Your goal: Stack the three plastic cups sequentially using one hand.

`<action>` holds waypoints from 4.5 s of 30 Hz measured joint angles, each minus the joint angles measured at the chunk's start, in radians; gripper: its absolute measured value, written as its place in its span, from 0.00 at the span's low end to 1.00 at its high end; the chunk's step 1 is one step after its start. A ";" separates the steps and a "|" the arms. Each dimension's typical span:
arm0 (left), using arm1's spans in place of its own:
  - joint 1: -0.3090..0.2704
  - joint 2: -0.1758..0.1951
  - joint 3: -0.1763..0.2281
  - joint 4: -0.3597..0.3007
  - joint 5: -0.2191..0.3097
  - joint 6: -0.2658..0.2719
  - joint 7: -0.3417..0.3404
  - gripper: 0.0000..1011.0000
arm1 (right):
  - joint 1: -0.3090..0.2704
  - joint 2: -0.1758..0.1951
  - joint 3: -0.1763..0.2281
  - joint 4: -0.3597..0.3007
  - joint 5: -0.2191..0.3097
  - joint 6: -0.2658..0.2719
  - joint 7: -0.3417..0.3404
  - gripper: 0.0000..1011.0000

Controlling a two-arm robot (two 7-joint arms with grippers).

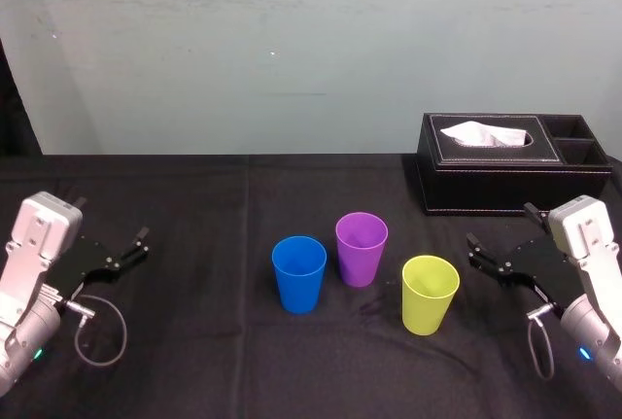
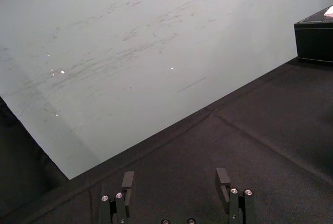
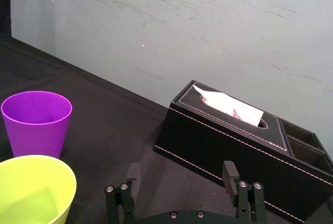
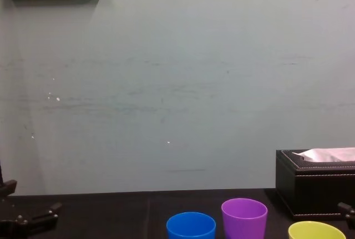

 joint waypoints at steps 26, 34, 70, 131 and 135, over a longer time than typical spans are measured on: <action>0.000 0.000 0.000 0.000 0.000 0.000 0.000 0.99 | 0.000 0.000 0.000 0.000 0.000 0.000 0.000 0.99; 0.000 0.000 0.000 0.000 0.000 0.000 0.000 0.99 | 0.000 0.000 0.000 0.000 0.000 0.000 0.000 0.99; 0.000 0.000 0.000 0.000 0.000 0.000 0.000 0.99 | -0.312 0.144 0.230 -0.436 0.238 0.398 0.052 0.99; 0.000 0.000 0.000 0.000 0.000 0.000 0.000 0.99 | -0.191 -0.083 0.112 -0.338 0.104 0.568 0.138 0.99; 0.000 0.000 0.000 0.000 0.000 0.000 0.000 0.99 | -0.181 -0.105 0.115 -0.318 0.097 0.564 0.140 0.99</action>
